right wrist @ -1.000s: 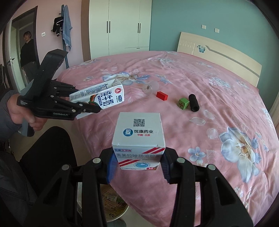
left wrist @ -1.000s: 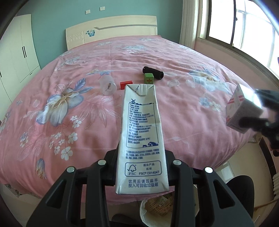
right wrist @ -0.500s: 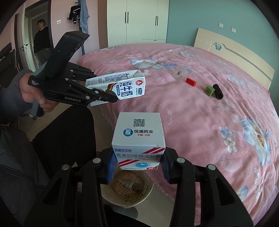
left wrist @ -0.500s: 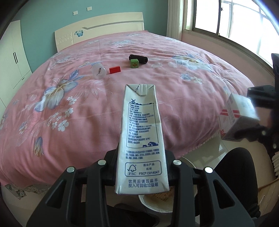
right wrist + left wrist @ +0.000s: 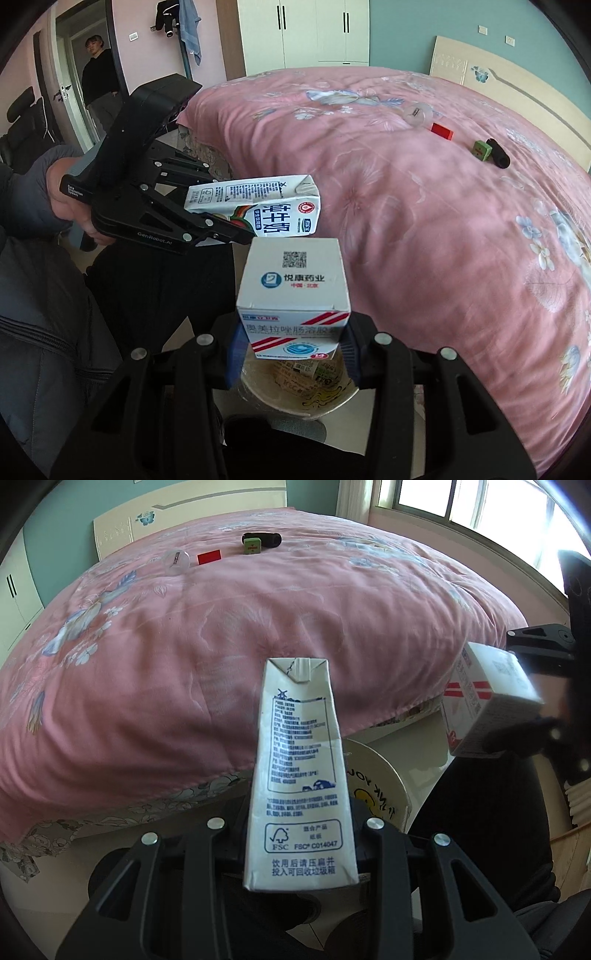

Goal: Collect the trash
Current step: 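Carry the medicine box and milk carton with both tools over the trash bin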

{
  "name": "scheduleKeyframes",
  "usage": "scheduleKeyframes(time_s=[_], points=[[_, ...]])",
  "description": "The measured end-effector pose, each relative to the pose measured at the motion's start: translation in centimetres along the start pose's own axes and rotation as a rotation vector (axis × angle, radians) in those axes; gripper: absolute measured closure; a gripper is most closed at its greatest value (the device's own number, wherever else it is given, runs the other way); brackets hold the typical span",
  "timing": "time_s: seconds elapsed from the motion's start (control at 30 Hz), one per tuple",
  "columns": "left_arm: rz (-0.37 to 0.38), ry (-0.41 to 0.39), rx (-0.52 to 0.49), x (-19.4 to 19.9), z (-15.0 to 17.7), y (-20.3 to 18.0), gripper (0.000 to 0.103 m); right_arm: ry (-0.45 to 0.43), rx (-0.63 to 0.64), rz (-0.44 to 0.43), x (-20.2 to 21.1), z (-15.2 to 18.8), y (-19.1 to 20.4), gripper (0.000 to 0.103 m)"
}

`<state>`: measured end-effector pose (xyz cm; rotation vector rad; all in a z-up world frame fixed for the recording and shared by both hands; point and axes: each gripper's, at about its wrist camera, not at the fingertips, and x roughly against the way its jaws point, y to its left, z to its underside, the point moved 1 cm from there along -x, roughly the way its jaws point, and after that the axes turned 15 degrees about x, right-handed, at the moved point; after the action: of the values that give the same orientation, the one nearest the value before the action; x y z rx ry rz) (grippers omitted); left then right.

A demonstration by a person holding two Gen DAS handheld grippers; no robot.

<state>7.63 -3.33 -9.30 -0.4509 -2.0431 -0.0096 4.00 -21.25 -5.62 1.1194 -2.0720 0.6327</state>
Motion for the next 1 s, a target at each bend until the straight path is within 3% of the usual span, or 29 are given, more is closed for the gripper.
scheduleKeyframes(time_s=[0.47, 1.0], points=[[0.004, 0.173, 0.018, -5.3, 5.1, 0.2, 0.065, 0.056, -0.106, -0.087, -4.8, 4.1, 1.4, 0.059], [0.005, 0.285, 0.029, -10.0, 6.7, 0.7, 0.065, 0.097, -0.180, -0.159, -10.3, 5.5, 1.5, 0.059]])
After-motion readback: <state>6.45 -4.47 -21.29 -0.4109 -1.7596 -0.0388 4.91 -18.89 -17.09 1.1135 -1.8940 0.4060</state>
